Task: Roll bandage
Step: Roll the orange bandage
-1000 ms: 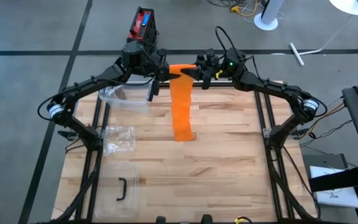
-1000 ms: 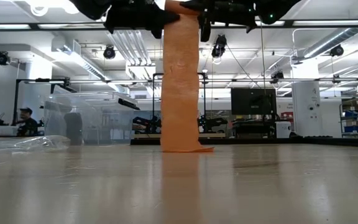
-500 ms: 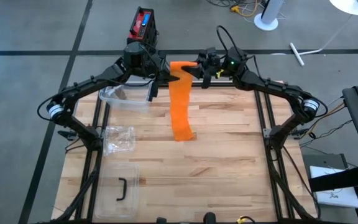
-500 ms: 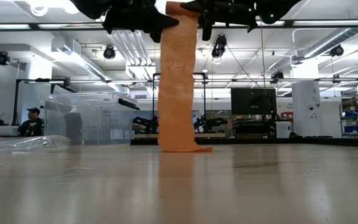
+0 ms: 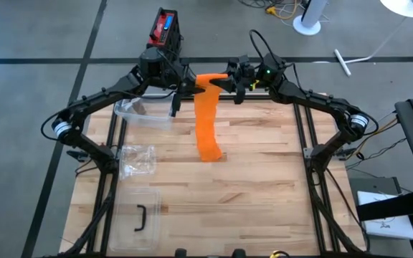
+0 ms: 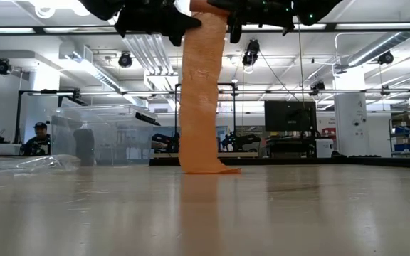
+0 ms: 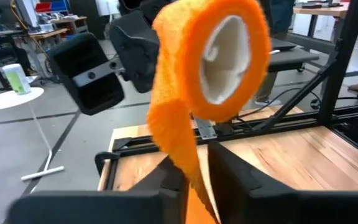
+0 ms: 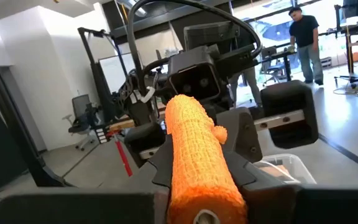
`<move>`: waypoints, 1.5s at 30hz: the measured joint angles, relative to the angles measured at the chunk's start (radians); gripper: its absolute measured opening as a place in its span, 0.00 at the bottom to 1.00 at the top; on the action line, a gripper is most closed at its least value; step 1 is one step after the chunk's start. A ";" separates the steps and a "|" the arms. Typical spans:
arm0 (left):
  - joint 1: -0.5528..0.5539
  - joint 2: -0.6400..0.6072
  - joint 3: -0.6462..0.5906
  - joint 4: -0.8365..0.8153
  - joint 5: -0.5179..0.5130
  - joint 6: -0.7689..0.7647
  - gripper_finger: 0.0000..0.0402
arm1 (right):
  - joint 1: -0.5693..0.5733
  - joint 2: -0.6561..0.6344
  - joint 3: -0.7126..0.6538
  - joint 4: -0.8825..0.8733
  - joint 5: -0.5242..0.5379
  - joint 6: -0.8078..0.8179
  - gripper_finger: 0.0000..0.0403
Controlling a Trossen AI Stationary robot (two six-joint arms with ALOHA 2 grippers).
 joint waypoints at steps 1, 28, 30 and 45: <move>0.000 0.000 0.000 -0.001 0.000 0.000 0.15 | 0.000 0.000 0.000 0.000 0.002 -0.005 0.14; 0.019 -0.090 0.000 -0.036 -0.176 -0.007 0.80 | 0.014 -0.002 0.052 0.007 0.067 -0.370 0.13; 0.018 -0.091 0.000 -0.022 -0.176 -0.007 0.79 | 0.014 -0.003 0.052 0.007 0.066 -0.329 0.13; -0.010 -0.005 0.000 0.183 -0.124 -0.140 0.39 | 0.042 0.003 0.052 -0.004 0.075 -0.235 0.13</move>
